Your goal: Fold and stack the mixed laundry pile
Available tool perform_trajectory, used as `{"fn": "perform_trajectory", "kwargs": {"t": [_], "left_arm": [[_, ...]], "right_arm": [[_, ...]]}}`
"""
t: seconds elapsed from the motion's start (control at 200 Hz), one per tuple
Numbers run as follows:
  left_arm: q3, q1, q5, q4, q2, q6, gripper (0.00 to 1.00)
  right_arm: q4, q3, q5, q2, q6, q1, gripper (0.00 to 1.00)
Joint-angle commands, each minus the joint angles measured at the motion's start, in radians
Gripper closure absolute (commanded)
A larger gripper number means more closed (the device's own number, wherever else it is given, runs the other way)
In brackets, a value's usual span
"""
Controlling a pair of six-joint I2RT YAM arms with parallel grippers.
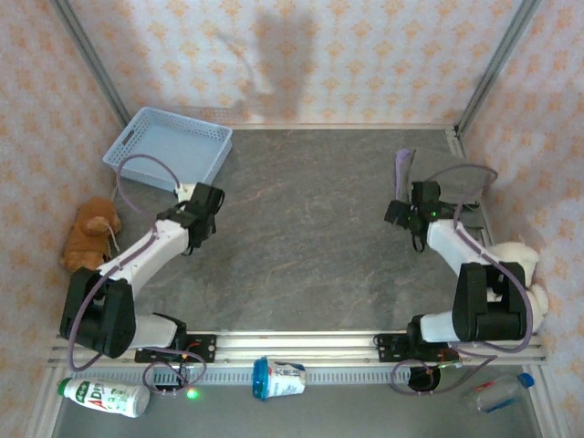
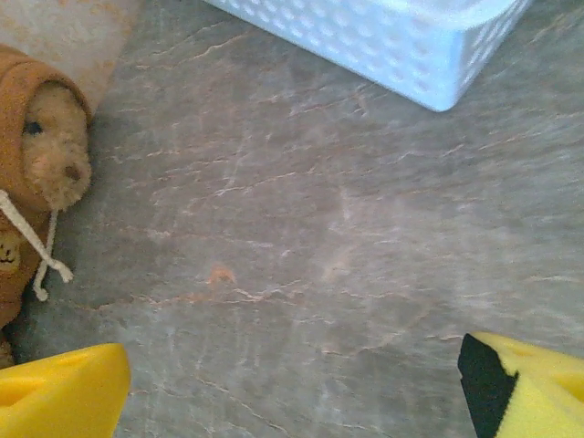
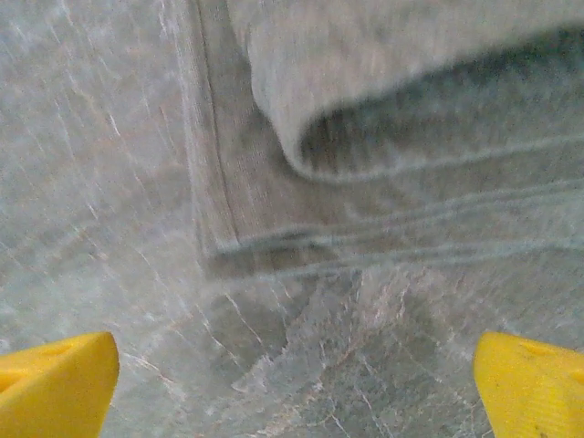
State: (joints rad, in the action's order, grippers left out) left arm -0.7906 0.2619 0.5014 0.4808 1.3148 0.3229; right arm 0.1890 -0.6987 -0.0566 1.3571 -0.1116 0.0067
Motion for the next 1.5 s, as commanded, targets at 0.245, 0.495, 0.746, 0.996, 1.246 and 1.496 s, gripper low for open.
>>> {"fn": "perform_trajectory", "kwargs": {"t": [0.245, 0.495, 0.746, 0.996, 1.246, 1.496], "left_arm": [[0.28, -0.055, 0.049, -0.842, 0.023, -0.203, 0.06], [0.258, -0.113, -0.183, -0.92, 0.083, -0.305, 0.0], [0.243, -0.241, -0.255, -0.91, 0.096, -0.269, 0.0], [0.385, -0.18, -0.2, -1.269, 0.184, -0.294, 0.0], [0.378, -0.179, -0.199, -1.238, 0.177, -0.288, 0.0], [0.381, -0.18, -0.198, -1.255, 0.182, -0.291, 0.0]], "right_arm": [[-0.794, 0.211, 0.205, 0.092, 0.147, 0.042, 0.01], [-1.021, 0.298, 0.187, 0.178, 0.145, 0.037, 0.01], [-0.975, 0.286, 0.182, 0.166, 0.138, 0.033, 0.01], [-0.982, 0.285, 0.182, 0.166, 0.14, 0.033, 0.01], [-0.985, 0.289, 0.182, 0.165, 0.14, 0.033, 0.01], [-0.984, 0.288, 0.183, 0.167, 0.141, 0.033, 0.01]]}}
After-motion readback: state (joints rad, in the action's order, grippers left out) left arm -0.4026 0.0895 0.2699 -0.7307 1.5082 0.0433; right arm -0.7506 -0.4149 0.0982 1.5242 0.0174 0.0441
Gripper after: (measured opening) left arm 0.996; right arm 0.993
